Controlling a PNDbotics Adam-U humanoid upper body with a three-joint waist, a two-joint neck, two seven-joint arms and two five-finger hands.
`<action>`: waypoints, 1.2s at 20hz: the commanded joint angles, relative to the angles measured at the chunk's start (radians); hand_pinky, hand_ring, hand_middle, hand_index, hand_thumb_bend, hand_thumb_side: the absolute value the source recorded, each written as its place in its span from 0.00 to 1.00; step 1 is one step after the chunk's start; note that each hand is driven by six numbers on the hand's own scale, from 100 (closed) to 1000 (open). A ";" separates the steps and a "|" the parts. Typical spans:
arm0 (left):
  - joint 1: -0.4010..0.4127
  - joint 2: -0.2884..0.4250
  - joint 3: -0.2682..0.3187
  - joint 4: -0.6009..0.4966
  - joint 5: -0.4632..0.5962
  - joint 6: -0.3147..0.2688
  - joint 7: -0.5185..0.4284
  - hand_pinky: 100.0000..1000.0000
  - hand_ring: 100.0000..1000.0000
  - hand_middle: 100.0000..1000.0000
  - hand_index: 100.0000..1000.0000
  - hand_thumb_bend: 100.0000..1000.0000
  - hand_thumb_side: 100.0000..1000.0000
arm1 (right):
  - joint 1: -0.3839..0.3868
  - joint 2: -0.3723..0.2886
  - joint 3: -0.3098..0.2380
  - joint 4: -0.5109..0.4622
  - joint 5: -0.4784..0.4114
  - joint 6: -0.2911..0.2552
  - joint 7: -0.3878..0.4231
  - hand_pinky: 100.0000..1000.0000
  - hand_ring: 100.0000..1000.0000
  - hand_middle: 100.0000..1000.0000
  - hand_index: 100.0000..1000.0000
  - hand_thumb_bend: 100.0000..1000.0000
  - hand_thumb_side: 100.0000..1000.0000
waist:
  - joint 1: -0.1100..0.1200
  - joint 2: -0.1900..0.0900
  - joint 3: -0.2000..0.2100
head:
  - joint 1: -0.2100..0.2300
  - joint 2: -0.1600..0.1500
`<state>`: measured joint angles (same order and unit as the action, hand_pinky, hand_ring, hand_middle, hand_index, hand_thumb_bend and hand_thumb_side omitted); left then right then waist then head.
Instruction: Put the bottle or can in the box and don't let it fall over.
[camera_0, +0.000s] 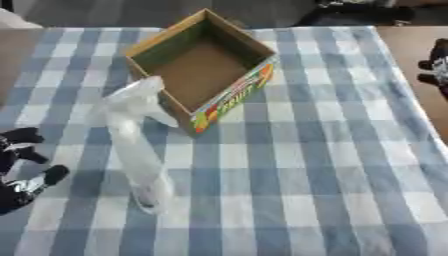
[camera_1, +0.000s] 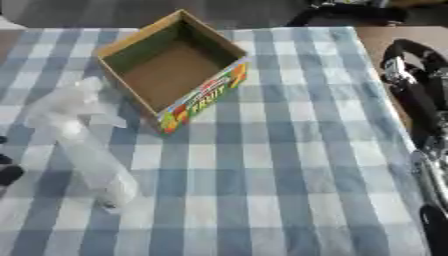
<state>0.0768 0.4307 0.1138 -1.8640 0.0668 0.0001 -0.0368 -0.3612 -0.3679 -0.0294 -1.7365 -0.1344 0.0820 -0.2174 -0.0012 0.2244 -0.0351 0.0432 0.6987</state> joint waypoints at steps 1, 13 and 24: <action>-0.010 0.022 -0.009 -0.029 0.002 0.000 -0.020 0.89 0.49 0.62 0.76 0.84 0.29 | -0.013 -0.019 -0.001 -0.025 -0.007 -0.002 0.001 0.72 0.73 0.88 0.76 0.07 0.44 | 0.003 -0.016 0.001 | 0.005 -0.013; -0.064 0.020 -0.076 -0.028 0.012 0.017 -0.090 0.89 0.49 0.63 0.77 0.85 0.28 | -0.014 -0.016 0.002 -0.026 -0.009 -0.003 0.002 0.72 0.73 0.88 0.75 0.07 0.44 | 0.008 -0.017 -0.002 | 0.012 -0.014; -0.096 0.021 -0.113 -0.033 0.019 0.026 -0.139 0.89 0.49 0.63 0.77 0.87 0.27 | -0.013 -0.014 0.003 -0.025 -0.011 -0.003 0.001 0.72 0.73 0.88 0.75 0.07 0.44 | 0.011 -0.018 0.000 | 0.016 -0.017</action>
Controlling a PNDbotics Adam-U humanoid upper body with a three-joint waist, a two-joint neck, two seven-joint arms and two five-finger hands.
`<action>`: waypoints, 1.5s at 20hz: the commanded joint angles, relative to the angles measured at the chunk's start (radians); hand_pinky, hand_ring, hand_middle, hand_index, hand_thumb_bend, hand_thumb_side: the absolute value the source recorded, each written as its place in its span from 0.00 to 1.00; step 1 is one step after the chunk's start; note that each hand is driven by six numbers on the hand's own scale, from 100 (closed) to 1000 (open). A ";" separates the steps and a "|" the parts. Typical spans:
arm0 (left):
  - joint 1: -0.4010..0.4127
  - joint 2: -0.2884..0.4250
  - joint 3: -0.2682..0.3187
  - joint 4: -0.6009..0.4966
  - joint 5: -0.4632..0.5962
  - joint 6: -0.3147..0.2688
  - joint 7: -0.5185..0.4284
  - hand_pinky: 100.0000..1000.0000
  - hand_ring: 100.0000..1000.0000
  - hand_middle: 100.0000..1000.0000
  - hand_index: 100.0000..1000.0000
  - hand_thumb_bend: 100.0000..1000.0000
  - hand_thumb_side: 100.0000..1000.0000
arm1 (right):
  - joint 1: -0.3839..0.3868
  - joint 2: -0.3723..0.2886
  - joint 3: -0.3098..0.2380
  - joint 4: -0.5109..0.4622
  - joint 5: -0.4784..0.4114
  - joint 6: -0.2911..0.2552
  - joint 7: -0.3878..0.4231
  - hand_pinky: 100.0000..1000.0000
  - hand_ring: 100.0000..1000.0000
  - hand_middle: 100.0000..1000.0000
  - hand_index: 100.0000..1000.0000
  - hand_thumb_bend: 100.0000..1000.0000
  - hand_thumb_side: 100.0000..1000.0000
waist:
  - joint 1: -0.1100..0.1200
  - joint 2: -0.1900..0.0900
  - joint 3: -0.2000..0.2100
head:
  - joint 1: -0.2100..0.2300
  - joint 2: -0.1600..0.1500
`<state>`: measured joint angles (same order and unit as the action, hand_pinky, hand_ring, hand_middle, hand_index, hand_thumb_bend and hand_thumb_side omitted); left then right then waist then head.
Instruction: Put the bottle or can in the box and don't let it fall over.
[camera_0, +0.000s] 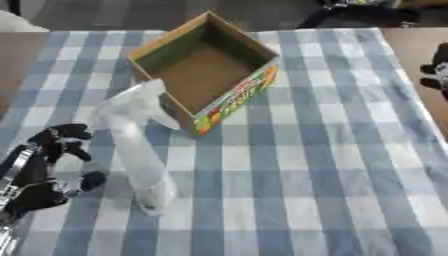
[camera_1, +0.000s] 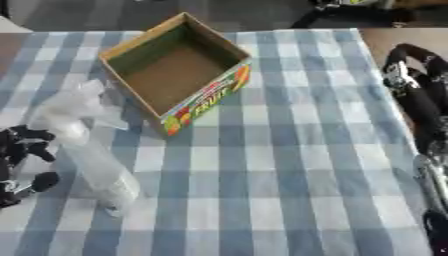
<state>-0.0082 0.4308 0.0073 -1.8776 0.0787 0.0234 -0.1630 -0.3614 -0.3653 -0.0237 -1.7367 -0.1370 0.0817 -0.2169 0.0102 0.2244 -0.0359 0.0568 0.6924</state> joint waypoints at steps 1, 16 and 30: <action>-0.015 0.020 -0.012 -0.019 0.009 0.005 -0.017 0.89 0.49 0.63 0.77 0.85 0.28 | -0.013 -0.016 -0.003 -0.025 -0.009 -0.003 0.001 0.72 0.73 0.88 0.75 0.07 0.44 | -0.001 -0.019 0.000 | 0.003 -0.012; -0.071 0.012 -0.071 -0.016 0.012 -0.003 -0.104 0.90 0.50 0.65 0.78 0.88 0.25 | -0.013 -0.013 0.003 -0.024 -0.010 -0.002 0.004 0.72 0.72 0.88 0.75 0.07 0.44 | -0.001 -0.015 -0.001 | 0.013 -0.015; -0.174 -0.034 -0.146 0.045 -0.018 0.004 -0.163 0.90 0.49 0.64 0.78 0.88 0.25 | -0.013 -0.008 0.008 -0.022 -0.013 0.000 0.008 0.72 0.72 0.88 0.75 0.07 0.45 | -0.002 -0.015 -0.007 | 0.027 -0.018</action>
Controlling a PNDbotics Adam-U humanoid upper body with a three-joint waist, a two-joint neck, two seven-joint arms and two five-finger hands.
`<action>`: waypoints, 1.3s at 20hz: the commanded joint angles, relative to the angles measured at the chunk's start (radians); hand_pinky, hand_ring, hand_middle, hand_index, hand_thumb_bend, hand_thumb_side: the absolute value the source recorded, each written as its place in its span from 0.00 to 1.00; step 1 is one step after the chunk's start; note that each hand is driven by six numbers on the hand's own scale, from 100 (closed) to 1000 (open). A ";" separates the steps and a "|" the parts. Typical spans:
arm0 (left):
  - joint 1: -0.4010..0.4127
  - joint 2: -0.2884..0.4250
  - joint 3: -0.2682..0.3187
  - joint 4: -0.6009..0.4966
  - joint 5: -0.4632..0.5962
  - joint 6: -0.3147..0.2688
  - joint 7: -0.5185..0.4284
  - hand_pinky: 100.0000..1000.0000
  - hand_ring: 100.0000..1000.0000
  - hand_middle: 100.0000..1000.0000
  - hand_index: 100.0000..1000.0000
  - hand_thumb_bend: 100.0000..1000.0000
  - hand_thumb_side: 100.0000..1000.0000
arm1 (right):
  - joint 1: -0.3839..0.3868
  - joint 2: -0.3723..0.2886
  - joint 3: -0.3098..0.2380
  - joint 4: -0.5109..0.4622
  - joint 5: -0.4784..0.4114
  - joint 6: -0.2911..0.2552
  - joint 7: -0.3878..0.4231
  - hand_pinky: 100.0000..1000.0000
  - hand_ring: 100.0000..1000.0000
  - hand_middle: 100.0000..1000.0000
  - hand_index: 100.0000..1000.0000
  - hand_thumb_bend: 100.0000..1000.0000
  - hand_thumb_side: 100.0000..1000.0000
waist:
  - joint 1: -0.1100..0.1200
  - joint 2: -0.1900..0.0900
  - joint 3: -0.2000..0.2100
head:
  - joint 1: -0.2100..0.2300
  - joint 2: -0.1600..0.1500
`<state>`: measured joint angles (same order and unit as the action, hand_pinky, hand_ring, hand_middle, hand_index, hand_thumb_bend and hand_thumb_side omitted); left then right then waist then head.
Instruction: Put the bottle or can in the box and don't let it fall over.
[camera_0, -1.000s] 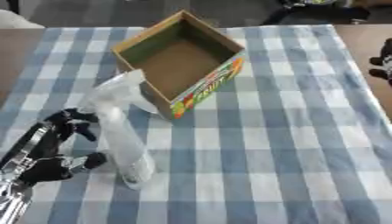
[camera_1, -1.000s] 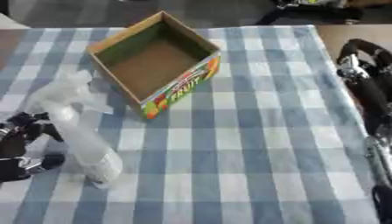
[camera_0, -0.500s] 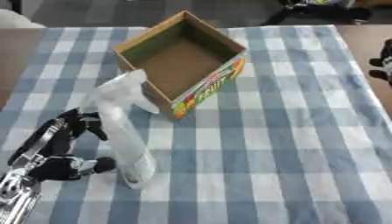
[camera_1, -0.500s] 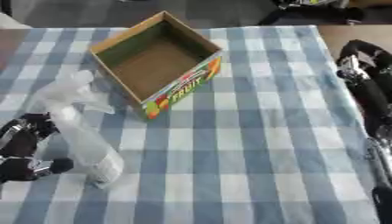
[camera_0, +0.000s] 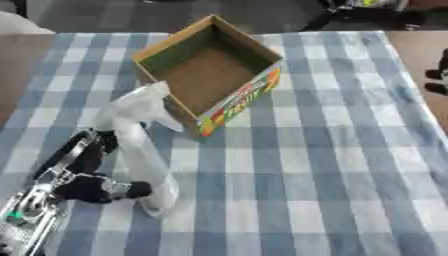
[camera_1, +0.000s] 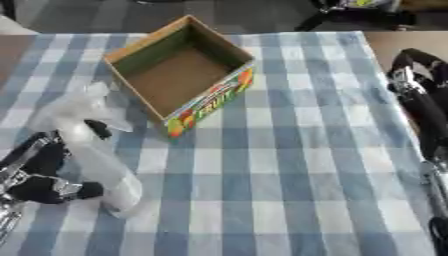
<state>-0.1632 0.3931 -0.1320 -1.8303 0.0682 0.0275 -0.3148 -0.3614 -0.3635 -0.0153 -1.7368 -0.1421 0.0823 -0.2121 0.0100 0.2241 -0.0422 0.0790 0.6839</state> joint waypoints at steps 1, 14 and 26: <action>-0.025 0.000 -0.012 0.002 -0.009 0.000 -0.015 0.90 0.49 0.64 0.78 0.88 0.25 | -0.013 -0.010 0.000 -0.022 -0.008 -0.001 0.003 0.72 0.72 0.88 0.75 0.07 0.45 | -0.002 -0.014 -0.002 | 0.005 -0.010; -0.061 -0.032 -0.059 0.073 -0.042 -0.013 -0.039 0.89 0.49 0.64 0.77 0.89 0.22 | -0.014 -0.006 0.002 -0.022 -0.011 0.000 0.004 0.72 0.72 0.88 0.75 0.06 0.45 | -0.007 -0.007 -0.007 | 0.015 -0.013; 0.006 -0.002 -0.073 0.111 -0.078 -0.063 -0.050 0.89 0.49 0.63 0.77 0.89 0.18 | -0.015 -0.005 0.000 -0.022 -0.012 0.000 0.003 0.72 0.72 0.88 0.75 0.06 0.45 | -0.011 -0.006 0.000 | 0.017 -0.018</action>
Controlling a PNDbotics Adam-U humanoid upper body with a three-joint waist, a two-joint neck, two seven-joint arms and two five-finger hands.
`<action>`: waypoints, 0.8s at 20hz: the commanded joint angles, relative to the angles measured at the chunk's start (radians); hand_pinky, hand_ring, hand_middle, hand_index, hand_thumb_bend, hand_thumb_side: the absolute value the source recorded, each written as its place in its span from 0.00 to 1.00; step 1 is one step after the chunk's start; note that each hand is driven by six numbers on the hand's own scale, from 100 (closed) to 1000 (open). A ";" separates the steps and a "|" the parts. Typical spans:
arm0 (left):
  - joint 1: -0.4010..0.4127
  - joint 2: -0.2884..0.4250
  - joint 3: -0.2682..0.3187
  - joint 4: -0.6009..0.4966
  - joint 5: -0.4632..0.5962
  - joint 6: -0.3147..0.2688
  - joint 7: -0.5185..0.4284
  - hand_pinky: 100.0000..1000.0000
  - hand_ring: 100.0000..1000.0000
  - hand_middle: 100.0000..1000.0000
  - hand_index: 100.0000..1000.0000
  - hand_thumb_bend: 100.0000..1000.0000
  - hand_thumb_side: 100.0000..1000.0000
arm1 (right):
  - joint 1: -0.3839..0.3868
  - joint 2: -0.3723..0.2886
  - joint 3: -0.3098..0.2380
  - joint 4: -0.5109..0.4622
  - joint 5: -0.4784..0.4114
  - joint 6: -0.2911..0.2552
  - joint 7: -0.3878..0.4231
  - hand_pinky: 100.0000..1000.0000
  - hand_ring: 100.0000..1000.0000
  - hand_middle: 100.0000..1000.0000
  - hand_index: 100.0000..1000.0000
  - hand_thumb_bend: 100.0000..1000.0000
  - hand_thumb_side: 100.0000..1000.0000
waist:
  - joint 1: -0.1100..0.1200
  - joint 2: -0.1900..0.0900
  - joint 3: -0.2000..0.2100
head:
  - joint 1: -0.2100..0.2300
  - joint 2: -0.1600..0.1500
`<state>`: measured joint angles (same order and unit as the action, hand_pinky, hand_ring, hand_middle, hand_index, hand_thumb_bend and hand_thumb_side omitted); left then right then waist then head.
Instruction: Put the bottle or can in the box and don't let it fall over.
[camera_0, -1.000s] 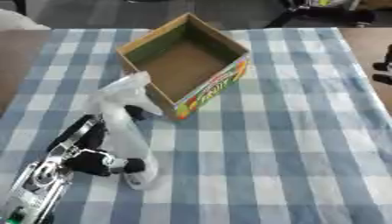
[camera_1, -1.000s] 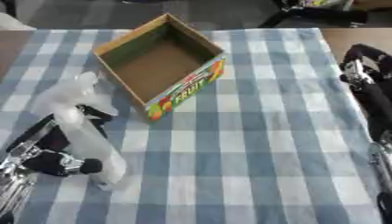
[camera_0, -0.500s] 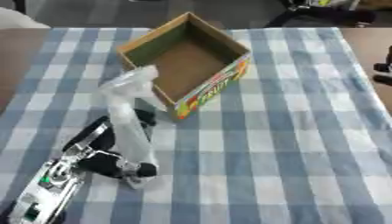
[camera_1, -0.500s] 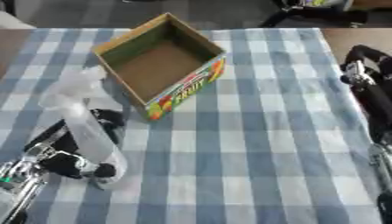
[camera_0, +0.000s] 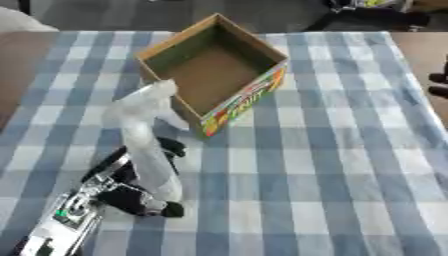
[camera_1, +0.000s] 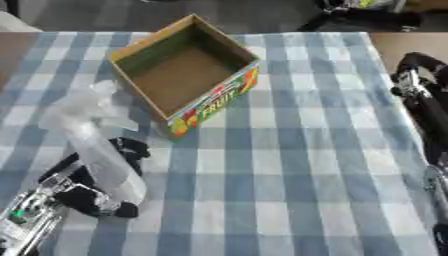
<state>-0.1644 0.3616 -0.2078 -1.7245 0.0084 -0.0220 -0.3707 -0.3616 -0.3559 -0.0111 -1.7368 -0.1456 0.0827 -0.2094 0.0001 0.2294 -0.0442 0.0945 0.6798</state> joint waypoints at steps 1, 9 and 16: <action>0.010 0.031 0.004 0.011 -0.024 -0.018 0.009 0.89 0.49 0.63 0.77 0.89 0.18 | -0.014 -0.012 -0.004 -0.022 -0.009 -0.001 0.000 0.72 0.72 0.88 0.75 0.06 0.45 | -0.002 -0.011 0.002 | 0.002 -0.014; 0.005 0.019 0.005 0.056 -0.039 -0.058 0.040 0.88 0.48 0.62 0.75 0.84 0.17 | -0.014 -0.012 -0.004 -0.023 -0.009 0.000 0.000 0.72 0.73 0.88 0.75 0.06 0.45 | -0.006 -0.011 0.002 | 0.009 -0.015; -0.007 0.013 0.002 0.051 0.015 -0.047 0.071 0.88 0.47 0.58 0.59 0.47 0.00 | -0.013 -0.011 -0.004 -0.022 -0.010 0.000 0.001 0.72 0.73 0.88 0.75 0.05 0.45 | -0.004 -0.012 0.003 | 0.010 -0.016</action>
<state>-0.1694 0.3597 -0.2063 -1.6824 0.0173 -0.0762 -0.3052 -0.3617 -0.3555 -0.0111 -1.7368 -0.1457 0.0829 -0.2092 -0.0019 0.2291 -0.0415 0.1034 0.6751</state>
